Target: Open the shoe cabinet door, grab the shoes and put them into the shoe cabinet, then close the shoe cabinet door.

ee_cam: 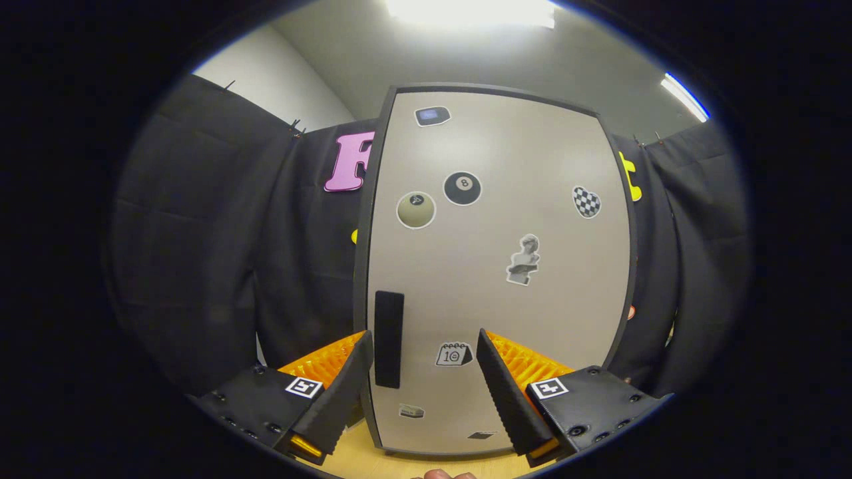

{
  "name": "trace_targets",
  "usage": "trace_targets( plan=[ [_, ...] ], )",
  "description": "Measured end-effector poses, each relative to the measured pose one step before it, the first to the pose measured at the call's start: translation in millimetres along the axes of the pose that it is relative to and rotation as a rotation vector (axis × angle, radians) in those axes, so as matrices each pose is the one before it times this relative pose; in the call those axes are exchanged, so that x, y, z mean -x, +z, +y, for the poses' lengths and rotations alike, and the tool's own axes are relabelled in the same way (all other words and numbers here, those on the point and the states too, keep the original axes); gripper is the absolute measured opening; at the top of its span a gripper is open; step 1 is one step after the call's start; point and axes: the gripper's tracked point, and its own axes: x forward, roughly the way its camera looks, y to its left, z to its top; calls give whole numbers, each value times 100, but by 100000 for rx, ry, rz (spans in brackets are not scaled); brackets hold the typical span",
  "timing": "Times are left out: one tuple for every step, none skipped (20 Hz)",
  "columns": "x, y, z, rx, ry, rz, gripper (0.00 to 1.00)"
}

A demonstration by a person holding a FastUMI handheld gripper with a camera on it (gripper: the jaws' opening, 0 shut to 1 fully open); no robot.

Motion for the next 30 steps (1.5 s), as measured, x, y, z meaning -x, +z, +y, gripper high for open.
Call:
trace_targets(
  plan=[
    [-742, -72, 456, 574, -11, 121, 97],
    [-697, -228, 373, 717, -10, 449, 97],
    [-671, -249, 317, 616, -190, 628, 97],
    [-613, -353, 169, 153, -770, 682, 97],
    [-656, -419, 115, -373, -756, 1177, 97],
    [-647, -544, 132, -856, -473, 1709, 97],
    [-603, -629, 133, -1101, -290, 2270, 98],
    [-471, -623, 266, -1141, 31, 2114, 98],
    [-553, -365, 199, -605, -298, 1187, 98],
    [-376, -262, 180, -2, -124, 994, 98],
    [-555, -159, 64, -5, 187, 710, 97],
    [-432, -310, -137, -73, -1193, 723, 97],
    [-271, -139, -100, -416, -990, 1004, 97],
    [-237, -176, 142, -695, -223, 729, 97],
    [-91, -248, -21, -552, -694, 1101, 97],
    [-309, -94, -160, -618, -1224, 909, 89],
    [-24, -148, 288, -1287, 1225, 855, 80],
    [-84, -478, 329, -1706, 900, 2367, 72],
    [139, -436, 749, -2180, 3199, 2072, 63],
    [-437, -379, -79, -281, -232, 1483, 55],
    [62, 199, -93, -188, 366, -745, 47],
    [92, -79, -26, 38, -708, -74, 38],
    [36, 39, 104, 145, -590, -260, 34],
    [137, 64, -152, 77, -519, 251, 30],
    [-193, -164, 51, -351, -74, 188, 26],
    [-51, 108, 91, 264, 110, -407, 22],
    [289, -166, 10, 450, 971, 530, 22],
    [-237, 47, 73, 1375, 1922, -491, 18],
    [384, -8, -3, 2109, 1669, -362, 15],
    [204, -111, 60, 1056, 1783, 304, 11]
  ],
)
